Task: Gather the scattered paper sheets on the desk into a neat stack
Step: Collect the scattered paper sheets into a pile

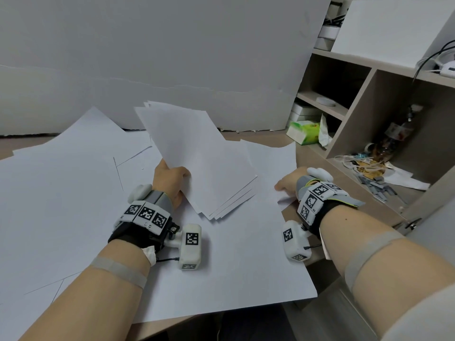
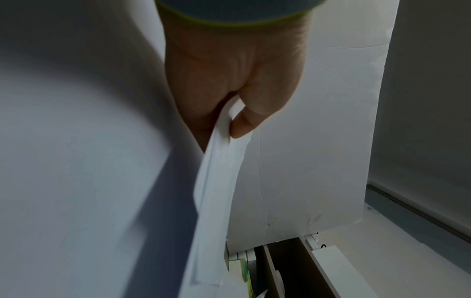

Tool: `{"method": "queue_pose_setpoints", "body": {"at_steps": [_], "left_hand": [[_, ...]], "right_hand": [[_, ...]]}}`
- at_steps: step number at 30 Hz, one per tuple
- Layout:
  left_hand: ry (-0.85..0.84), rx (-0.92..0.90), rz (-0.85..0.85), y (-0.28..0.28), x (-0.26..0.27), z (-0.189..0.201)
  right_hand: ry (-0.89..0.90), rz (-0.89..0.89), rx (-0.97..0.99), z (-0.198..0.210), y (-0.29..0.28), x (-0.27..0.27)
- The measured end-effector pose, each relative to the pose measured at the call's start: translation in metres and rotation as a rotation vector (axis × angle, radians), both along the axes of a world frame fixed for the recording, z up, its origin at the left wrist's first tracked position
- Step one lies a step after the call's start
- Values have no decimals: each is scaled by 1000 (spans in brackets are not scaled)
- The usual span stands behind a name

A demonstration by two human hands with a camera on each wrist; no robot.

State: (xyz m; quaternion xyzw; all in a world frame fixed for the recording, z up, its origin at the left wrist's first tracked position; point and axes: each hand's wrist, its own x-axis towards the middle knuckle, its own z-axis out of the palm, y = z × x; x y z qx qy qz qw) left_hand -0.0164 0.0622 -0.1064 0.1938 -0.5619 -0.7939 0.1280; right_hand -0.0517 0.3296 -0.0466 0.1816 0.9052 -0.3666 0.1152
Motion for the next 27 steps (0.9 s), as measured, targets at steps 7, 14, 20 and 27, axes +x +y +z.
{"method": "queue_pose_setpoints", "body": {"at_steps": [7, 14, 20, 27], "left_hand": [[-7, 25, -15, -1, -1, -1], [8, 131, -72, 2, 2, 2], [38, 256, -93, 2, 3, 3], [5, 117, -244, 5, 9, 7]], "right_hand": [[558, -37, -36, 22, -25, -14], [766, 368, 237, 35, -83, 2], [430, 789, 367, 0, -112, 11], [282, 887, 290, -3, -110, 19]]}}
